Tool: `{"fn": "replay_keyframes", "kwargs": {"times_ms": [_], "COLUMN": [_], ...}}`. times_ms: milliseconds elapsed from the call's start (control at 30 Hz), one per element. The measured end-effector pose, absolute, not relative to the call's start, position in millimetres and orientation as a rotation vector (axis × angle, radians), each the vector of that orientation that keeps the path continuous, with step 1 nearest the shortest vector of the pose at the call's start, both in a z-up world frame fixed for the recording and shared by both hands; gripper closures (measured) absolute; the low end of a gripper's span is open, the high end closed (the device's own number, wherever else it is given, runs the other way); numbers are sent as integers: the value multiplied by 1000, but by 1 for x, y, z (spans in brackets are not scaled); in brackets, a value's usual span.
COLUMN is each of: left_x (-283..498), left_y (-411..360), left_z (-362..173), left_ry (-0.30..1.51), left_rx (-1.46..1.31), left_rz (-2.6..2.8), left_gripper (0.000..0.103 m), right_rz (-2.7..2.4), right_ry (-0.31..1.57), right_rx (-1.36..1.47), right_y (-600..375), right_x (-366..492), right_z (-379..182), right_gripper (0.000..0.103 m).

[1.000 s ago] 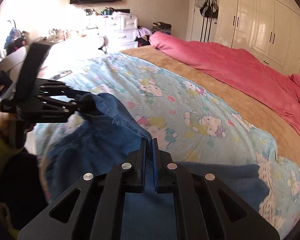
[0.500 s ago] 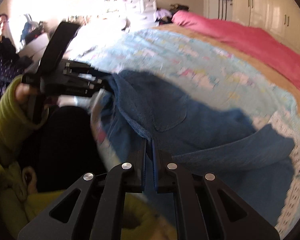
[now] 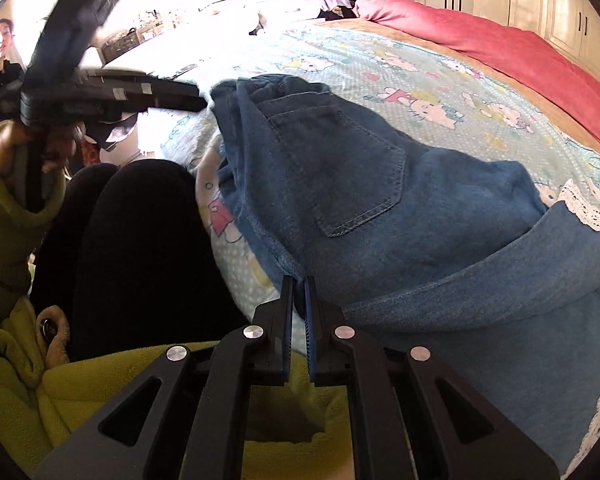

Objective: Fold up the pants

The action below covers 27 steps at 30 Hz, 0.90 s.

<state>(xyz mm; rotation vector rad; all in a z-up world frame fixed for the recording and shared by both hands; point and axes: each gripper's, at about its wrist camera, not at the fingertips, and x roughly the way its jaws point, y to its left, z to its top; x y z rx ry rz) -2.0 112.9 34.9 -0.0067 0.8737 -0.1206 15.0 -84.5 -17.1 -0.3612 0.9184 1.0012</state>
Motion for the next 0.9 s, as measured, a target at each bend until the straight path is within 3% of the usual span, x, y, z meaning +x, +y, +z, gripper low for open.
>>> {"fn": "replay_keyframes", "kwargs": {"times_ms": [133, 333, 400, 433, 467, 667, 900], "left_x": [7, 43, 43, 43, 42, 40, 39], "left_y": [85, 62, 62, 61, 62, 66, 72], "left_z": [42, -28, -29, -27, -27, -29, -20], "left_ry": [848, 1038, 1034, 1029, 1028, 1024, 992], "left_rx": [-11, 80, 80, 85, 83, 58, 13], "left_rz": [-202, -186, -190, -191, -194, -203, -204], "left_gripper": [65, 71, 71, 71, 71, 71, 71], "right_rz": [1000, 1020, 1028, 1012, 978, 797, 815], "right_ry": [940, 964, 909, 888, 879, 1096, 1053], "right_rx": [-380, -308, -260, -248, -241, -240, -131], "right_y": [-79, -88, -94, -95, -94, -90, -111], "right_x": [9, 11, 10, 11, 14, 44, 59], "right_z": [-24, -7, 10, 14, 14, -38, -2], "right_gripper": [97, 91, 79, 66, 61, 60, 60]}}
